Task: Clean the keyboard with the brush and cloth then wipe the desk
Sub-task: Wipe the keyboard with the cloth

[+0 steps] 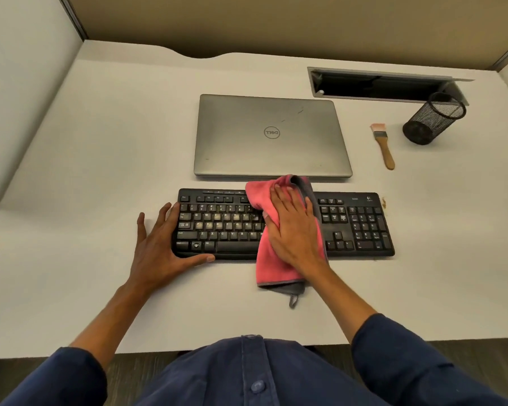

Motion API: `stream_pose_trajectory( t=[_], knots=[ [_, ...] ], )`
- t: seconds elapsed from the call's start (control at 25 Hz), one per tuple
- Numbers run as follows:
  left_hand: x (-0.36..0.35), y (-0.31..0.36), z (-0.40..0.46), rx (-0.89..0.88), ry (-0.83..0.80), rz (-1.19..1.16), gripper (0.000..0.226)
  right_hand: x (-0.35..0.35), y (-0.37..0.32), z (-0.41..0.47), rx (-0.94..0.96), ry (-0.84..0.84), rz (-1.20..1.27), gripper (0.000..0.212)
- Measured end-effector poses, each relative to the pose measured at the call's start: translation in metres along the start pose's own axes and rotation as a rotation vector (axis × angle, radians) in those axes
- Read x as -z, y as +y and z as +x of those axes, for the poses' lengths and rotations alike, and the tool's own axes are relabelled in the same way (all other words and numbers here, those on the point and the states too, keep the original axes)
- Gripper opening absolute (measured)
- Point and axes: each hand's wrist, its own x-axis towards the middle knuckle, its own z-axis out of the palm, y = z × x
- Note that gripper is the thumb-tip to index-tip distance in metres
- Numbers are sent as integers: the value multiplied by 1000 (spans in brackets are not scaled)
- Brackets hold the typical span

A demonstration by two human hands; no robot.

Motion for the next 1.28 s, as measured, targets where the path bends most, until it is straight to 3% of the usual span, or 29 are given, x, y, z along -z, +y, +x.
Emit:
stream_pose_trajectory(
  t=[0.24, 0.48, 0.68, 0.84, 0.92, 1.0, 1.12, 1.28],
  knots=[
    [1, -1, 1, -3, -5, -22, 129, -12, -62, 31, 187, -76, 120, 56],
    [2, -4, 2, -4, 9, -50, 107, -27, -121, 61, 357, -129, 208, 48],
    [1, 2, -3, 82, 77, -195, 117, -21, -119, 44, 404, -145, 298, 44],
    [-1, -5, -3, 82, 141, -50, 126, -17, -111, 19, 482, -173, 353, 38],
    [1, -1, -3, 110, 129, -106, 128, -16, -107, 14, 493, -193, 360, 37],
    [3, -1, -4, 93, 117, -115, 112, -16, -103, 7, 518, -221, 357, 37],
    [-2, -14, -1, 12, 53, 135, 92, -16, -97, -8, 557, -248, 331, 37],
    [-7, -18, 0, 5, 23, 158, 94, -11, -92, -20, 562, -251, 259, 39]
  ],
)
